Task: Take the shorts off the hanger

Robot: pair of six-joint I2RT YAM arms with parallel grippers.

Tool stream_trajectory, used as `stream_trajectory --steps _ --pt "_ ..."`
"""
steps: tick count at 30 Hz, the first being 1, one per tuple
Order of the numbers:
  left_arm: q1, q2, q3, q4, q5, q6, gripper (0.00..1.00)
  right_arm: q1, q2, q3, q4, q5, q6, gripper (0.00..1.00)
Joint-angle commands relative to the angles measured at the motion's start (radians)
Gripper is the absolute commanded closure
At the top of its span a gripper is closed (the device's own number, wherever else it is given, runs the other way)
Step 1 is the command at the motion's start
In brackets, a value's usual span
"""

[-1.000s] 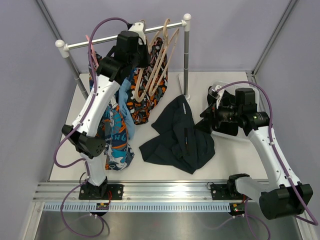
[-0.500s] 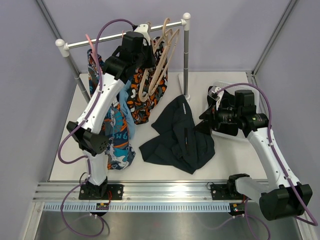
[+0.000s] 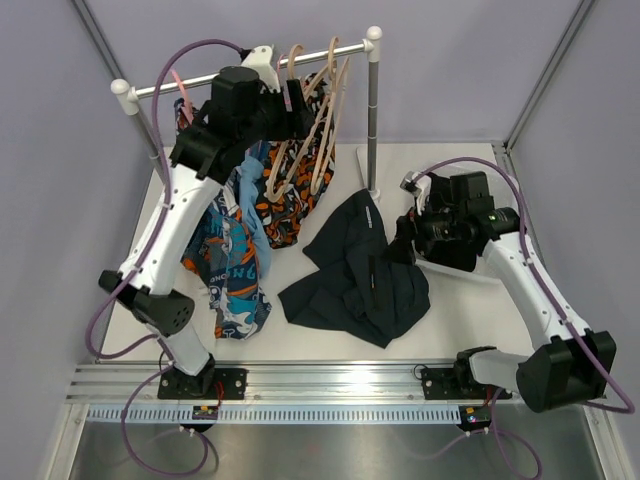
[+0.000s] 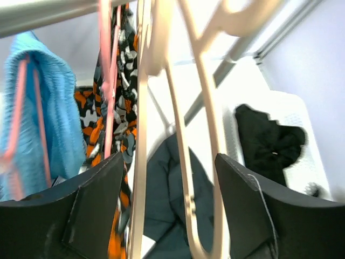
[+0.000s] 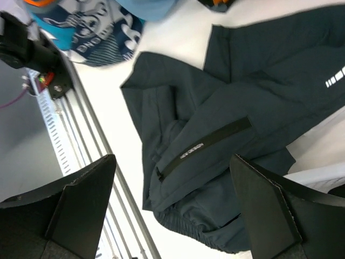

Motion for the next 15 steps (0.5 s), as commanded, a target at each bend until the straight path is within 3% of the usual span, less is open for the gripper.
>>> stream_trajectory --steps 1,6,10,12,15 --pt "-0.004 -0.174 -0.095 0.094 0.075 0.003 0.26 0.082 0.056 0.059 -0.042 0.219 0.01 0.05" --pt "-0.005 -0.39 -0.264 0.119 0.096 0.018 0.23 0.195 0.126 0.039 0.065 0.446 0.147 0.01" --pt "-0.004 -0.59 -0.479 0.139 0.053 0.029 0.22 0.303 0.192 -0.03 0.205 0.798 0.28 0.01" --pt "-0.005 -0.718 -0.62 0.14 0.032 0.017 0.21 0.361 0.229 -0.032 0.228 0.857 0.296 0.01" --pt "-0.004 -0.848 -0.81 0.153 -0.017 -0.02 0.2 0.377 0.307 -0.01 0.22 0.818 0.334 0.01"
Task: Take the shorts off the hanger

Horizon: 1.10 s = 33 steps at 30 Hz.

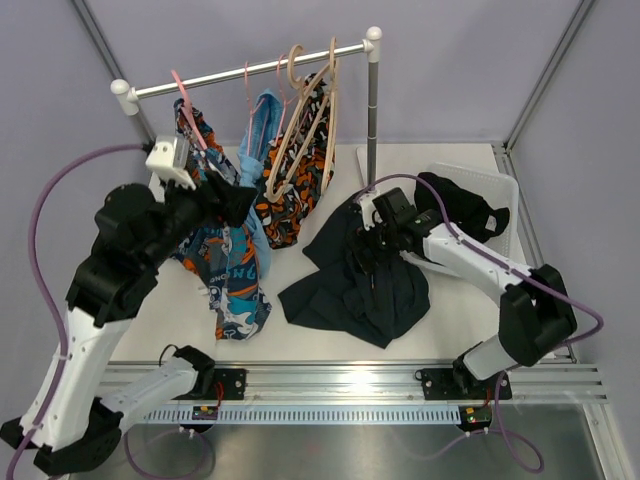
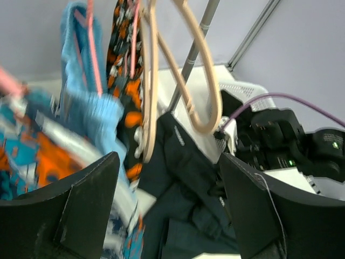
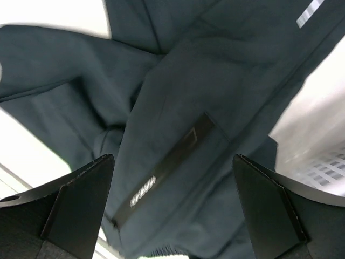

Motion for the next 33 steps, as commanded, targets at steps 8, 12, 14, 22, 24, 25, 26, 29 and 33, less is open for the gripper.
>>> stream_trajectory --steps 8,12,14,22,24,25,26,29,33 --pt "-0.001 -0.443 -0.447 0.027 -0.127 -0.124 0.17 0.023 0.212 0.047 0.018 0.137 0.068 0.01" --pt "0.001 -0.503 -0.499 0.01 -0.147 -0.158 0.17 0.023 0.256 0.035 0.009 0.112 0.043 0.1" --pt "0.001 -0.518 -0.525 0.015 -0.153 -0.167 0.16 0.023 0.304 0.047 -0.024 0.095 0.024 0.24" --pt "0.001 -0.544 -0.534 0.012 -0.172 -0.176 0.16 0.023 0.322 0.159 -0.157 -0.076 -0.084 0.89" --pt "0.001 -0.546 -0.533 0.007 -0.175 -0.176 0.16 0.022 0.285 0.187 -0.18 -0.161 -0.113 1.0" --pt "0.001 -0.549 -0.533 0.007 -0.175 -0.176 0.16 0.02 0.231 0.197 -0.209 -0.191 -0.16 1.0" --pt "0.001 -0.549 -0.533 0.006 -0.175 -0.175 0.16 0.015 0.197 0.208 -0.221 -0.222 -0.18 1.0" --pt "0.001 -0.553 -0.527 0.002 -0.176 -0.169 0.16 -0.043 0.056 0.3 -0.28 -0.374 -0.262 1.0" --pt "0.001 -0.558 -0.521 0.009 -0.181 -0.157 0.16 -0.249 -0.07 0.453 -0.378 -0.515 -0.34 1.0"
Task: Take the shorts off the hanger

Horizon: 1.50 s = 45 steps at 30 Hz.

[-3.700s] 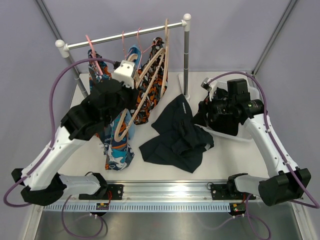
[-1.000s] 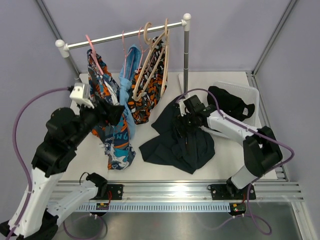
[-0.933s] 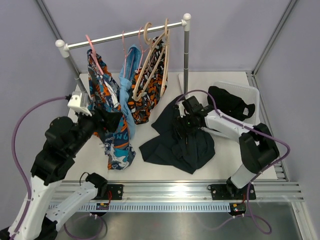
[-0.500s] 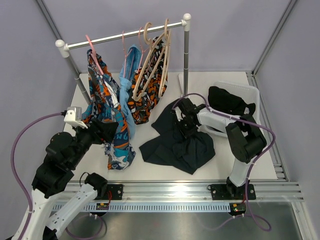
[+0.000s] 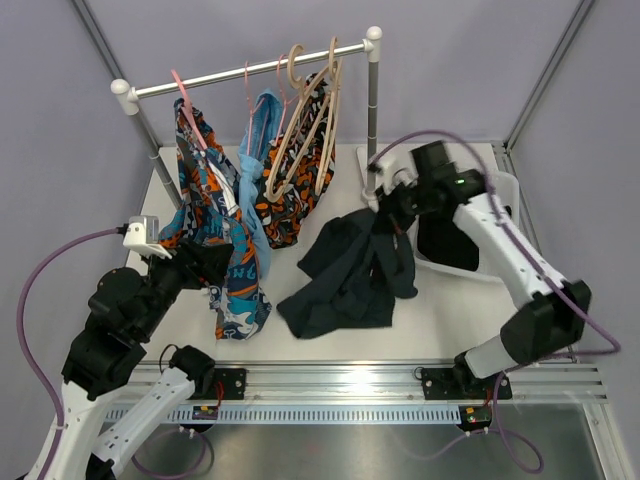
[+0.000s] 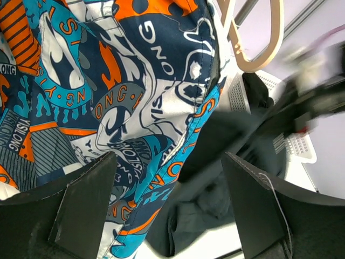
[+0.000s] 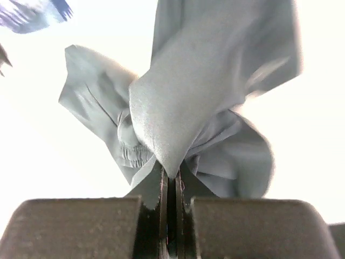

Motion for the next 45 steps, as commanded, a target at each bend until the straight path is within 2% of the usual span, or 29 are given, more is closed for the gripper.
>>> stream_trajectory --steps 1,5,8,13,17,19,22,24,30,33,40,45 --pt "-0.001 -0.013 0.019 0.038 -0.024 0.013 0.16 -0.182 -0.151 0.184 -0.099 -0.215 -0.135 1.0" --pt "0.0 -0.009 0.007 0.066 -0.024 0.016 0.16 -0.343 -0.2 0.385 -0.146 -0.337 -0.168 1.0" --pt "-0.001 0.0 0.002 0.081 -0.021 0.016 0.16 -0.452 -0.23 0.5 -0.116 -0.395 -0.114 1.0" --pt "-0.001 0.02 0.002 0.087 -0.011 0.022 0.16 -0.688 -0.246 0.62 0.086 -0.47 0.117 1.0" --pt "0.0 0.02 0.007 0.08 -0.014 0.032 0.16 -0.916 -0.223 0.677 0.254 -0.59 0.308 1.0" --pt "0.0 0.018 0.003 0.08 -0.017 0.032 0.16 -0.961 -0.206 0.689 0.297 -0.61 0.36 1.0" --pt "0.0 0.015 -0.003 0.086 -0.015 0.032 0.16 -0.986 -0.157 0.711 0.196 -0.613 0.281 1.0" --pt "0.0 0.015 -0.012 0.094 -0.011 0.032 0.16 -0.984 -0.136 0.659 0.165 -0.621 0.244 1.0" --pt "0.0 0.027 -0.015 0.107 -0.003 0.036 0.15 -0.972 -0.093 0.496 0.162 -0.589 0.182 1.0" --pt "0.0 0.03 -0.017 0.114 -0.001 0.039 0.15 -0.928 -0.083 0.429 0.159 -0.552 0.155 1.0" --pt "0.0 0.03 -0.006 0.104 0.0 0.04 0.15 -0.872 -0.053 0.189 0.283 -0.455 0.205 1.0" --pt "0.0 0.032 0.019 0.078 0.003 0.051 0.15 -0.865 -0.019 0.042 0.234 -0.349 0.071 1.0"
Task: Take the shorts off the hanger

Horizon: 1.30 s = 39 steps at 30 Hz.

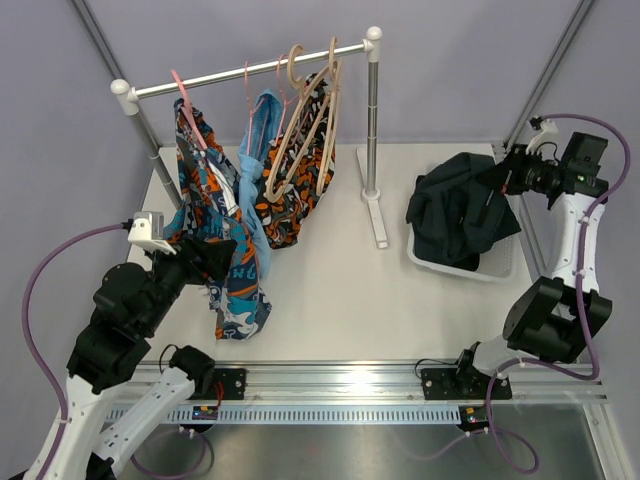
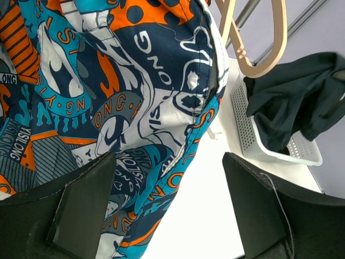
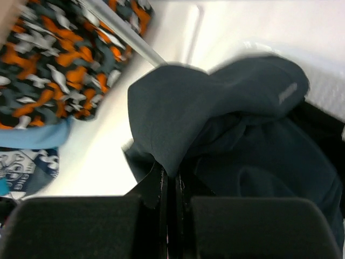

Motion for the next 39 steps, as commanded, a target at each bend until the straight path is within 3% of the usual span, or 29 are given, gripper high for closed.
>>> stream_trajectory --steps 1,6,10,14,17,20,25,30,36,39 --pt "0.0 0.016 0.05 0.026 0.007 0.024 0.15 0.012 0.028 -0.098 -0.009 0.146 -0.116 1.0" --pt "0.0 0.073 0.105 0.07 0.049 0.025 0.14 0.083 0.143 -0.149 -0.129 0.353 -0.26 1.0" --pt "0.0 0.175 0.186 0.095 0.072 0.028 0.16 0.153 0.221 -0.168 -0.135 0.523 -0.287 1.0" --pt "0.0 0.295 0.302 0.111 0.06 0.022 0.18 0.159 0.276 -0.165 -0.138 0.565 -0.317 0.92" --pt "0.0 0.396 0.366 0.121 0.063 0.018 0.21 0.158 0.244 -0.153 -0.161 0.553 -0.345 0.75" --pt "0.0 0.491 0.45 0.13 0.075 0.036 0.23 0.138 0.174 -0.097 -0.214 0.508 -0.37 0.47" --pt "0.0 0.648 0.609 0.133 0.075 0.082 0.31 0.098 0.115 0.089 -0.343 0.421 -0.394 0.22" --pt "-0.001 0.742 0.734 0.124 0.115 0.1 0.39 0.087 0.086 0.162 -0.435 0.332 -0.437 0.15" --pt "-0.001 0.715 0.702 0.202 0.124 0.093 0.4 0.087 0.034 0.108 -0.475 0.173 -0.482 0.16" --pt "-0.003 0.769 0.726 0.231 0.124 0.068 0.51 0.089 0.023 0.082 -0.477 0.116 -0.479 0.17"
